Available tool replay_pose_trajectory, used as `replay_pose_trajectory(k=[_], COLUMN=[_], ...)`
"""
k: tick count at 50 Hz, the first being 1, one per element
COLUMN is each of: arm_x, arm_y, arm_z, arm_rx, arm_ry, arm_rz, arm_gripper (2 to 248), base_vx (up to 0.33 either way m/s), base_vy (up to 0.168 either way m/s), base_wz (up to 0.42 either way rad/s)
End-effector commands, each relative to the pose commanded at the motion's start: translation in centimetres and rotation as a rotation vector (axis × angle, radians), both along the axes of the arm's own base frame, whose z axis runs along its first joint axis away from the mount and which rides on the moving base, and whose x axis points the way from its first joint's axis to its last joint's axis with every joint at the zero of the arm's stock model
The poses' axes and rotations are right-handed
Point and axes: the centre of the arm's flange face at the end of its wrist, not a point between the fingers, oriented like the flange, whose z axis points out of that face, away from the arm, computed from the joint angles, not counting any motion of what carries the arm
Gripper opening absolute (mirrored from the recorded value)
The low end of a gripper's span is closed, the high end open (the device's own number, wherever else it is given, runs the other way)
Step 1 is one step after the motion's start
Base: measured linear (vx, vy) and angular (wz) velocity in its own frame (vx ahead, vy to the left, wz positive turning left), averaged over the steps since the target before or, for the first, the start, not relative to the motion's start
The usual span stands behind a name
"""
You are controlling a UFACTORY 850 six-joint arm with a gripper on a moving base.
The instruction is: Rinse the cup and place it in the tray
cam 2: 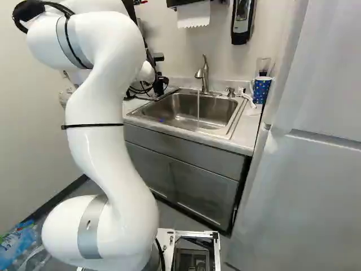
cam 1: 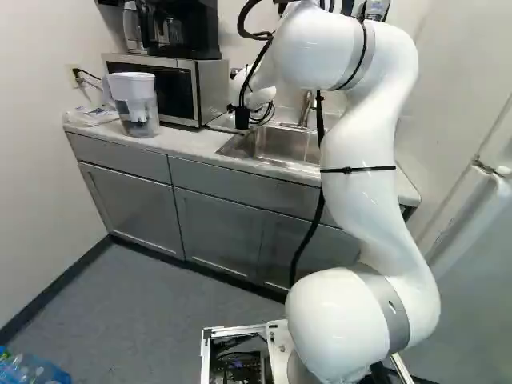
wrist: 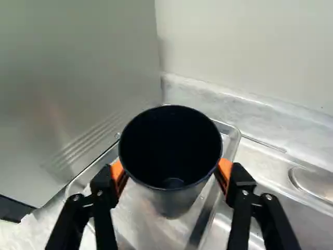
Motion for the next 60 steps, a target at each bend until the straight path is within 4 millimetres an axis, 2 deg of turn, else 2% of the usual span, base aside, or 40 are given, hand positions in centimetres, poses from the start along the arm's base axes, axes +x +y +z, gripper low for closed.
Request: replay_pose_trajectory(k=[2,3,7,8,26,60], arm_x=[0.0,0.0,0.0,0.0,0.0,-0.5], arm_y=[0.0,0.0,0.0,0.0,0.0,-0.1], arm_z=[0.0,0.0,0.0,0.0,0.2,4.1], arm_rx=[0.000,0.000,0.000,0.000,0.000,0.008], arm_ry=[0.000,0.000,0.000,0.000,-0.003,-0.061], arm_rz=[0.000,0.000,0.000,0.000,0.000,0.000], arm_gripper=[189,223,223,247,247,247], base_vx=[0.000,0.000,0.000,0.000,0.000,0.000], base_vy=[0.000,0.000,0.000,0.000,0.000,0.000], base_wz=[0.000,0.000,0.000,0.000,0.000,0.000])
